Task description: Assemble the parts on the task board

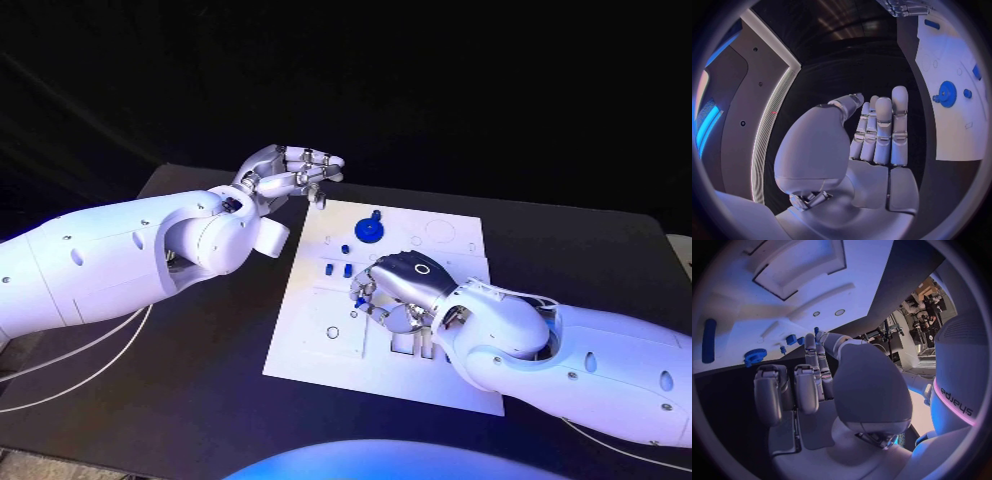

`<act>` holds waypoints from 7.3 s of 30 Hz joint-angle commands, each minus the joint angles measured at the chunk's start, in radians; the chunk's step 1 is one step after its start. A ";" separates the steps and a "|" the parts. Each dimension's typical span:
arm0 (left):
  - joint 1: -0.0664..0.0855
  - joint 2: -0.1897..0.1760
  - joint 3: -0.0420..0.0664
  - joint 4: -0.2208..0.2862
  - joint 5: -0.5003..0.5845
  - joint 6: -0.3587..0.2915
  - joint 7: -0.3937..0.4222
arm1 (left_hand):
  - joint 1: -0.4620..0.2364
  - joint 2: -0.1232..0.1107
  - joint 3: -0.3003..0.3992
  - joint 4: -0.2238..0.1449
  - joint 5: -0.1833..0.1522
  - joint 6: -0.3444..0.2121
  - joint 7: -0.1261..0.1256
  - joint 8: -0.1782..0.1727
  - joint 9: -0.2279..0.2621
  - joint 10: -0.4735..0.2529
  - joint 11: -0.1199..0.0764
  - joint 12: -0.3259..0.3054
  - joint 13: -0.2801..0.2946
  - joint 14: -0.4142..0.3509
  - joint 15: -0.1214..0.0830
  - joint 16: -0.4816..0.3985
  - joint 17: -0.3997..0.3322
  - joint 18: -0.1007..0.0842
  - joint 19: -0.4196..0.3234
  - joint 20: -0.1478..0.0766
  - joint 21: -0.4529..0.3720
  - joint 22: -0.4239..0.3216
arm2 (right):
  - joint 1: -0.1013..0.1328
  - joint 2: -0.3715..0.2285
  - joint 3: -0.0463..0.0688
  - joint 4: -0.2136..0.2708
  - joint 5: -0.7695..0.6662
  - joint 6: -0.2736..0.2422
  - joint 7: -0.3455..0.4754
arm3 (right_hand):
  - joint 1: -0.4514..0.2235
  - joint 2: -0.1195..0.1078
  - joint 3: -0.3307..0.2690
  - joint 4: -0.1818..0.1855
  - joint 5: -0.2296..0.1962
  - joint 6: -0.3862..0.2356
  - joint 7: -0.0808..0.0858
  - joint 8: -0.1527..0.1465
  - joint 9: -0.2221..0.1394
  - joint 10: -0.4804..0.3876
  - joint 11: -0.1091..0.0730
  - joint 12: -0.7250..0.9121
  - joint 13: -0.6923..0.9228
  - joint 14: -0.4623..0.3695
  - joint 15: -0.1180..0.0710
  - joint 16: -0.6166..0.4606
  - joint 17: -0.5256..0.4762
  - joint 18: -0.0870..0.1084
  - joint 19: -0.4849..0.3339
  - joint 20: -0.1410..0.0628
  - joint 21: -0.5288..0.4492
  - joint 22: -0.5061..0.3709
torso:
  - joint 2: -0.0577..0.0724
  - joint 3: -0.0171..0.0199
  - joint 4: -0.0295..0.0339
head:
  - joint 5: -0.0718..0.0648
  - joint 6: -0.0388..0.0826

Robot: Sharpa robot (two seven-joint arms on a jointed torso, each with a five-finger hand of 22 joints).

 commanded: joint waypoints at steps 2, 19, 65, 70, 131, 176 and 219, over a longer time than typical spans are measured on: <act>0.001 0.005 0.001 -0.001 0.007 0.014 0.005 | -0.003 0.008 -0.002 -0.004 -0.002 -0.008 0.002 0.004 0.002 -0.008 -0.002 0.006 0.002 -0.005 0.000 -0.005 -0.001 0.006 0.000 0.004 -0.006 -0.002 | -0.009 0.011 -0.001 -0.016 -0.001 0.004 0.018 | -0.011 0.003 -0.001 -0.006 -0.003 0.009 0.001 0.002 0.002 0.007 -0.002 -0.003 0.000 0.068 -0.004 0.004 0.103 -0.019 0.078 -0.009 -0.001 0.230 | -0.001 0.0004 0.0009 | 0.007 -0.008; 0.001 0.010 0.001 -0.004 0.007 0.017 0.002 | -0.003 0.008 -0.003 -0.004 -0.002 -0.008 0.002 0.005 0.002 -0.009 -0.002 0.007 0.002 -0.006 0.000 -0.005 -0.002 0.006 0.000 0.004 -0.007 -0.002 | -0.033 0.031 -0.003 -0.044 -0.007 0.022 0.019 | -0.014 0.003 -0.001 -0.008 -0.007 0.008 0.001 0.002 0.003 0.007 -0.001 -0.005 0.000 0.067 -0.004 0.004 0.102 -0.019 0.078 -0.009 -0.002 0.229 | 0.000 0.0005 0.0004 | 0.010 -0.017; 0.001 0.004 0.001 -0.002 0.007 0.017 -0.009 | -0.005 0.011 -0.003 -0.002 -0.002 -0.010 0.001 0.008 0.003 -0.012 -0.002 0.012 0.004 -0.006 0.000 -0.005 -0.002 0.006 0.000 0.005 -0.009 -0.003 | -0.040 0.009 -0.003 -0.028 -0.056 -0.061 -0.032 | -0.121 -0.086 -0.038 0.011 -0.042 -0.129 0.050 -0.101 -0.036 -0.137 0.050 -0.037 -0.033 0.043 0.038 -0.046 0.032 0.012 0.026 0.029 -0.151 0.168 | -0.001 0.0024 -0.0018 | 0.006 -0.014; 0.001 0.002 0.001 -0.002 0.007 0.018 -0.011 | -0.005 0.011 -0.003 -0.002 -0.002 -0.010 0.001 0.008 0.003 -0.012 -0.002 0.012 0.004 -0.006 0.000 -0.005 -0.002 0.006 0.000 0.005 -0.009 -0.003 | -0.030 -0.033 0.004 0.013 -0.050 -0.094 -0.031 | -0.123 -0.081 -0.059 0.015 -0.022 -0.113 0.042 -0.099 -0.036 -0.126 0.042 -0.016 -0.030 0.049 0.032 -0.036 0.043 0.009 0.033 0.026 -0.138 0.173 | -0.001 0.0015 -0.0029 | -0.002 -0.009; 0.001 -0.002 -0.002 -0.006 0.004 0.058 -0.019 | -0.005 0.013 -0.004 -0.002 -0.002 -0.014 0.001 0.014 0.006 -0.020 -0.002 0.024 0.009 -0.009 0.001 -0.005 -0.003 0.007 0.000 0.006 -0.013 -0.006 | 0.096 -0.184 0.006 -0.007 0.045 0.121 -0.075 | 0.069 0.040 -0.129 0.130 0.002 0.009 -0.005 -0.056 -0.021 -0.024 -0.002 0.048 -0.087 0.057 -0.006 -0.023 0.037 -0.005 0.065 -0.013 -0.082 0.203 | 0.000 0.0012 0.0004 | -0.049 0.009; 0.000 0.036 -0.003 -0.028 0.005 0.065 -0.026 | -0.004 0.015 -0.003 -0.002 -0.001 -0.017 0.001 0.017 0.007 -0.024 -0.002 0.029 0.010 -0.010 0.001 -0.005 -0.004 0.007 0.000 0.006 -0.014 -0.006 | -0.024 0.059 0.007 0.019 0.096 0.027 -0.011 | -0.020 0.001 -0.093 0.127 -0.013 0.010 -0.008 -0.036 0.004 0.004 -0.004 0.021 -0.085 0.061 -0.008 -0.011 0.052 -0.009 0.070 -0.014 -0.063 0.213 | 0.000 0.0003 0.0014 | 0.002 -0.003; 0.001 0.029 -0.003 -0.025 0.004 0.064 -0.034 | -0.005 0.016 -0.003 0.000 -0.001 -0.018 0.002 0.018 0.007 -0.027 -0.001 0.032 0.012 -0.010 0.001 -0.005 -0.004 0.007 0.000 0.006 -0.015 -0.007 | -0.041 0.080 -0.004 -0.020 0.083 0.079 -0.015 | -0.020 0.002 -0.090 0.122 -0.008 0.009 -0.007 -0.034 0.005 0.005 -0.004 0.019 -0.084 0.062 -0.008 -0.008 0.056 -0.009 0.071 -0.014 -0.058 0.214 | -0.001 0.0003 0.0020 | 0.008 -0.016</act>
